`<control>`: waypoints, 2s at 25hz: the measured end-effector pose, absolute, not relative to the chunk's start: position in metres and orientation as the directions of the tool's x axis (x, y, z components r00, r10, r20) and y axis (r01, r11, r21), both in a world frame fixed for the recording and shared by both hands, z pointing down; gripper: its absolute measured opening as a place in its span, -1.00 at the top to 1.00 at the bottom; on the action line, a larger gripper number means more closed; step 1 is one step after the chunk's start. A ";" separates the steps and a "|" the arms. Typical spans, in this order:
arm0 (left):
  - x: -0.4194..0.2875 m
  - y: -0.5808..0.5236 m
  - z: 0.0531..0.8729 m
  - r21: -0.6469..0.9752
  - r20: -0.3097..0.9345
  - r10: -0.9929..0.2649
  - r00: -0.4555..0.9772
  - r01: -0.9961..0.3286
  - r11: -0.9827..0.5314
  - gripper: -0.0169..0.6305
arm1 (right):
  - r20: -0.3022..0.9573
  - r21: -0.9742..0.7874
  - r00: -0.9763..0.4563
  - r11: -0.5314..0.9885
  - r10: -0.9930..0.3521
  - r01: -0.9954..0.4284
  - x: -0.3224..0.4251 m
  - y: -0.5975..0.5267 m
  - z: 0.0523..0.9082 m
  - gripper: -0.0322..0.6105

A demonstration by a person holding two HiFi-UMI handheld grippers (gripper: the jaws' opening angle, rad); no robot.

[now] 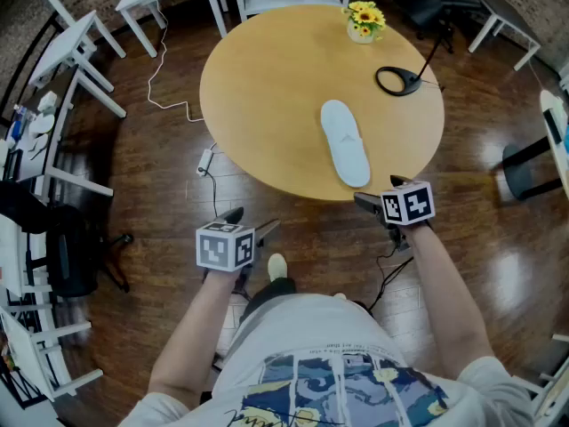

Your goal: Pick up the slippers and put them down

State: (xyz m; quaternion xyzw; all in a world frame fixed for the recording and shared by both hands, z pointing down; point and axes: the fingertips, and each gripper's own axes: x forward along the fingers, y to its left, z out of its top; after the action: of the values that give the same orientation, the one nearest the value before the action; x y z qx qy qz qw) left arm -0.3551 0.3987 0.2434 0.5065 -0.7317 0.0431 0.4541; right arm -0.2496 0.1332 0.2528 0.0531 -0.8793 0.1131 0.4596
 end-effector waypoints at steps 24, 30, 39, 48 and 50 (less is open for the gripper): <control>-0.487 0.475 0.298 0.444 0.746 -0.665 -0.025 -0.726 0.525 -0.33 | 0.945 0.099 -0.274 0.956 -0.176 -0.275 -0.419 0.035 0.406 -0.70; -0.479 0.483 0.317 0.456 0.754 -0.657 -0.024 -0.700 0.549 -0.33 | 0.933 0.101 -0.304 0.952 -0.191 -0.289 -0.409 0.031 0.416 -0.49; -0.477 0.456 0.306 0.480 0.730 -0.682 0.044 -0.743 0.466 -0.33 | 0.912 0.094 -0.356 0.949 -0.203 -0.300 -0.404 0.044 0.362 -0.46; -0.416 0.357 0.275 0.484 0.685 -0.700 0.203 -0.844 0.229 -0.34 | 0.881 0.095 -0.399 0.920 -0.256 -0.380 -0.302 0.013 0.276 -0.46; -0.391 0.328 0.270 0.480 0.685 -0.690 0.233 -0.857 0.187 -0.33 | 0.877 0.097 -0.393 0.904 -0.275 -0.417 -0.259 -0.012 0.267 -0.46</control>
State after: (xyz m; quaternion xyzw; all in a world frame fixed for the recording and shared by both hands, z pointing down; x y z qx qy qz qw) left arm -0.3908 0.3281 0.2702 0.6312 -0.6128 0.0894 0.4671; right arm -0.2594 -0.0118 0.2668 0.2080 -0.8317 0.0695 0.5101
